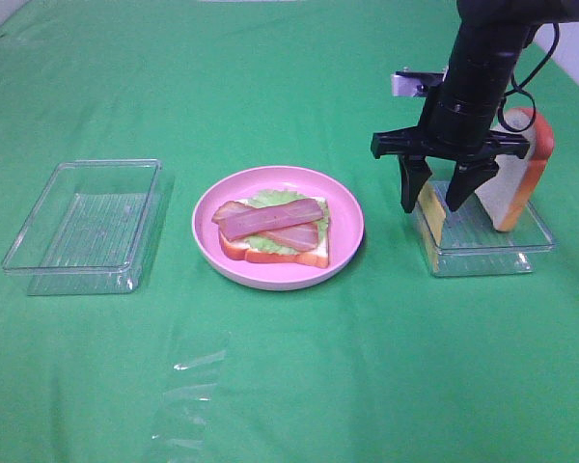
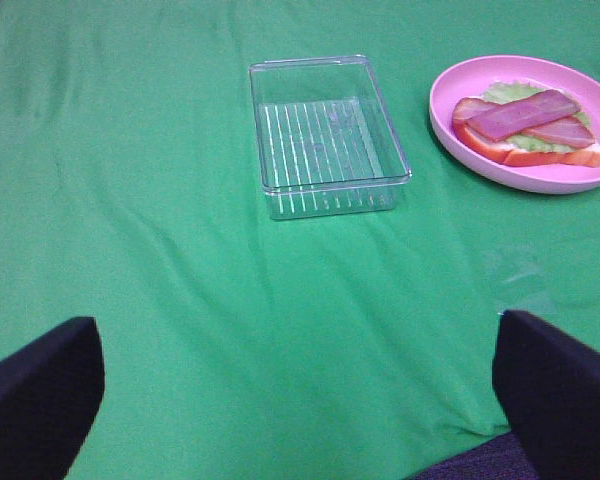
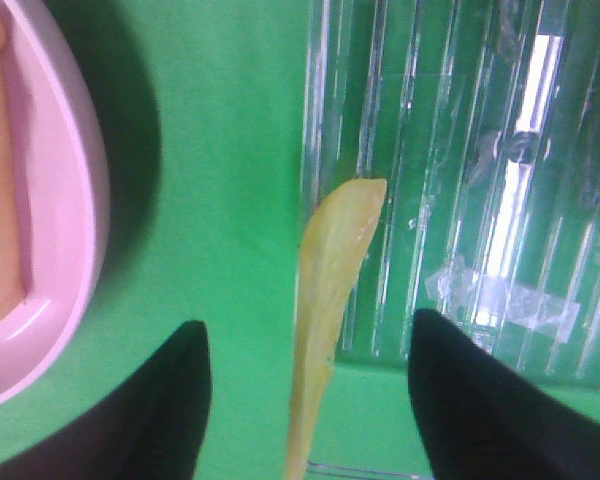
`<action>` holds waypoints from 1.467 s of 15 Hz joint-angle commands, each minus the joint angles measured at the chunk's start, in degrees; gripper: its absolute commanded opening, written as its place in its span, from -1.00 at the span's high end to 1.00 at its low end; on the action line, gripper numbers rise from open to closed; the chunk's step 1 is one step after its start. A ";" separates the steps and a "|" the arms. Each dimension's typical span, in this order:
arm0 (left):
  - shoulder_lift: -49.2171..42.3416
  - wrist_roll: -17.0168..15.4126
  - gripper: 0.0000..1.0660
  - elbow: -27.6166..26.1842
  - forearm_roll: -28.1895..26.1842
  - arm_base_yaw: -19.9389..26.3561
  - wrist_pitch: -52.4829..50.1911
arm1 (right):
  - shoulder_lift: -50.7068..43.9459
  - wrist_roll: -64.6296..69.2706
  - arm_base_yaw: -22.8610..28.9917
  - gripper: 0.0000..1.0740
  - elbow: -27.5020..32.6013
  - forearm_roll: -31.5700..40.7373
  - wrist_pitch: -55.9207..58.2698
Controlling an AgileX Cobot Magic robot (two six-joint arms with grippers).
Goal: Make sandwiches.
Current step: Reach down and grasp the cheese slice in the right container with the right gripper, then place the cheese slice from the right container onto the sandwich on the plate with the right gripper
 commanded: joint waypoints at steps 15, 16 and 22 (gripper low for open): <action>-1.09 -0.52 -0.83 0.06 -0.17 -0.40 -0.92 | 0.11 -0.29 -0.11 1.00 -0.23 -3.67 3.44; -1.09 -0.52 -0.83 0.06 -0.17 -0.40 -0.92 | -0.52 -0.29 -0.11 1.00 -0.23 -3.67 3.95; -1.09 -0.52 -0.83 0.06 -0.17 -0.40 -0.92 | -10.08 -0.86 -0.11 1.00 -0.23 2.75 5.61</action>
